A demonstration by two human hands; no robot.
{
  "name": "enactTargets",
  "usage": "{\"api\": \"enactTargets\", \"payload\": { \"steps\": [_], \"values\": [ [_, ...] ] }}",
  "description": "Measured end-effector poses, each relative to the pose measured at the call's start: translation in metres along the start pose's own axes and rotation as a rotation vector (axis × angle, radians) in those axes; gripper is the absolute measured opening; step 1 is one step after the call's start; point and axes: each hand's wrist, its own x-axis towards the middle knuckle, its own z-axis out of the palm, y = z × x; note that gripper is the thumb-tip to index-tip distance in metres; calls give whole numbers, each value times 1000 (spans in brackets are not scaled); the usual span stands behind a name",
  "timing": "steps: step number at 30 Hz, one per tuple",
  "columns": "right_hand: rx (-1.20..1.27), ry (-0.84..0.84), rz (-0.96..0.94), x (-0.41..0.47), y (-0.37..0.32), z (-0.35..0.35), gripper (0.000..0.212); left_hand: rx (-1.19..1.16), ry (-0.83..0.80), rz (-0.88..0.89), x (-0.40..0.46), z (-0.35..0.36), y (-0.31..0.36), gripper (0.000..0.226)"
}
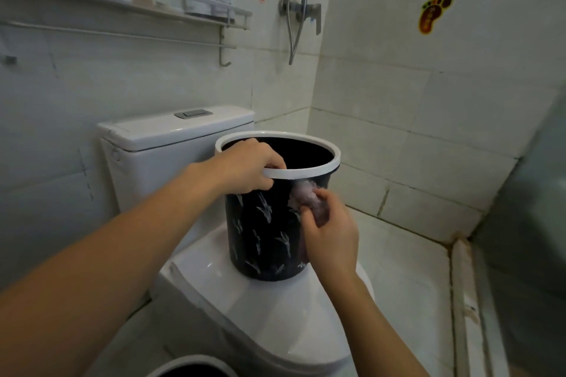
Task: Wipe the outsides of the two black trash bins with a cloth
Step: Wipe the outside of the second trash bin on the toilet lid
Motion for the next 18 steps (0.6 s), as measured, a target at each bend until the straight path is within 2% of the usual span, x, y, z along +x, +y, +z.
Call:
{"api": "enactTargets", "payload": {
  "steps": [7,14,18],
  "values": [
    [14,14,28,-13,9,-9,28,22,-49,79,-1,20,13,24],
    [29,59,-62,-26,-4,-24,31,-14,-27,85,-6,25,10,21],
    [27,77,-112,-12,-25,-27,32,-212,13,107,-7,24,9,34]
  ]
}}
